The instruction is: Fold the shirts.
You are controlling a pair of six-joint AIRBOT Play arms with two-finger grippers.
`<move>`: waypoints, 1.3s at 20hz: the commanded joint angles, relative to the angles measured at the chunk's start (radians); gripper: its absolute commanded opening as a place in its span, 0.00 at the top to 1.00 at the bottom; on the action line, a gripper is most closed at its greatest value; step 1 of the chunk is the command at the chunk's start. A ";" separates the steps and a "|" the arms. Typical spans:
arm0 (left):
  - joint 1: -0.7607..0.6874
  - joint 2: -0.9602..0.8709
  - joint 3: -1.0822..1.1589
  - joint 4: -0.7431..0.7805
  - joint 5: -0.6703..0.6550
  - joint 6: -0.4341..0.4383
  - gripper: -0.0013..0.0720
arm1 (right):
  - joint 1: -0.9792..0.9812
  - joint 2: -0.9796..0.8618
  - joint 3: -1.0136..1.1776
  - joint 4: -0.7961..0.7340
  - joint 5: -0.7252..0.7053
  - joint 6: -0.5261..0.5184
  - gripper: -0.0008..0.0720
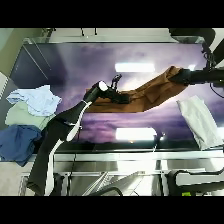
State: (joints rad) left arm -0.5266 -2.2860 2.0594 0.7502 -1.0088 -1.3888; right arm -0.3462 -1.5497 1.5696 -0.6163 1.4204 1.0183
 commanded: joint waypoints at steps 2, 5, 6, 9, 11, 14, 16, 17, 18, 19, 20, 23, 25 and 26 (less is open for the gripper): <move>0.068 0.111 0.027 -0.114 -0.073 0.061 0.97 | 0.019 0.008 0.018 0.069 0.048 0.011 0.96; 0.243 0.364 -0.048 -0.208 -0.195 0.152 0.97 | 0.109 0.011 0.018 0.203 -0.013 0.010 0.96; 0.309 0.451 -0.056 -0.213 -0.225 0.154 0.97 | 0.171 0.010 0.018 0.226 -0.068 0.002 0.96; 0.487 0.664 -0.055 -0.211 -0.294 0.155 0.97 | 0.443 -0.034 0.018 0.228 -0.332 -0.003 0.96; 0.583 0.755 -0.055 -0.211 -0.345 0.154 0.97 | 0.640 -0.120 0.018 0.229 -0.549 -0.079 0.96; 0.671 0.827 -0.056 -0.207 -0.464 0.154 0.97 | 0.880 -0.299 0.018 0.230 -0.787 -0.130 0.95; 0.689 0.846 -0.064 -0.189 -0.530 0.155 0.97 | 0.988 -0.409 0.018 0.271 -0.942 -0.130 0.53; 0.692 0.855 -0.085 -0.195 -0.543 0.154 0.97 | 1.016 -0.443 0.018 0.274 -0.993 -0.130 0.46; 0.692 0.865 -0.120 -0.195 -0.542 0.155 0.97 | 1.027 -0.462 0.018 0.274 -1.003 -0.130 0.46; 0.691 0.873 -0.157 -0.195 -0.541 0.155 0.97 | 1.021 -0.463 0.018 0.272 -0.966 -0.129 0.46; 0.692 0.880 -0.198 -0.195 -0.539 0.162 0.97 | 1.002 -0.445 0.018 0.272 -0.907 -0.129 0.46; 0.692 0.883 -0.288 -0.196 -0.532 0.174 0.97 | 0.878 -0.319 0.018 0.239 -0.725 -0.121 0.46; 0.691 0.883 -0.323 -0.196 -0.533 0.185 0.97 | 0.754 -0.212 0.018 0.141 -0.623 -0.012 0.46; 0.691 0.883 -0.332 -0.196 -0.535 0.185 0.97 | 0.691 -0.173 0.018 0.053 -0.570 0.066 0.45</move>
State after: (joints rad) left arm 0.1623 -1.4078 1.7786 0.5560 -1.5356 -1.2163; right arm 0.4767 -1.8275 1.5879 -0.4179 0.6998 0.9459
